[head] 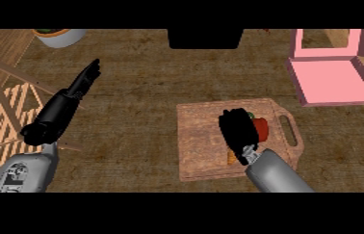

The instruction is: Pick the croissant from the cutting board and place it in the cardboard box

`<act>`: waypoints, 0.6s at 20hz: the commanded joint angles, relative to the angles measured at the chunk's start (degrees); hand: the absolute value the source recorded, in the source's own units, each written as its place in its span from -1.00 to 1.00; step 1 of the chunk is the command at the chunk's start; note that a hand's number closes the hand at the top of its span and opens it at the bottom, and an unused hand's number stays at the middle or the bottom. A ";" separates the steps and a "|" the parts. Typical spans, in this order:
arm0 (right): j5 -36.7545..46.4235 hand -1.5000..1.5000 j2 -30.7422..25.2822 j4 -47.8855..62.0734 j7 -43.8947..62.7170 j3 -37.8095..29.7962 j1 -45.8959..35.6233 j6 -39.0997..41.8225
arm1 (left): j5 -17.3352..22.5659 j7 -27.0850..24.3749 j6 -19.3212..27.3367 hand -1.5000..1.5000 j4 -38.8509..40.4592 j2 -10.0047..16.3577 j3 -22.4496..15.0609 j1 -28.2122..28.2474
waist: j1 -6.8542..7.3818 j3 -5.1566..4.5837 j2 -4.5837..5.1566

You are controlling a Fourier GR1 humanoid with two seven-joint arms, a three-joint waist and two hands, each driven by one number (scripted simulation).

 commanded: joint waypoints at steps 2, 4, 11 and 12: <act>3.96 1.00 -0.09 2.02 -4.89 0.04 0.52 -6.03 | -1.31 0.41 -0.40 0.00 -3.54 -0.73 -0.21 3.45 | 0.06 0.19 0.25; 4.01 1.00 0.18 -0.27 -6.25 -1.20 -1.46 -3.99 | 0.07 3.40 -1.53 0.00 -1.45 -0.77 0.94 -1.14 | -0.12 0.19 0.26; -9.92 1.00 -10.26 -12.78 -40.74 9.73 9.04 -13.42 | -0.60 0.00 0.01 0.00 -0.74 -0.85 1.08 1.11 | -0.83 0.56 0.64; -11.86 1.00 -12.00 -15.40 -44.50 9.30 9.94 -15.50 | -0.63 0.84 0.22 0.00 -1.30 -1.03 0.97 0.43 | -1.61 0.60 0.26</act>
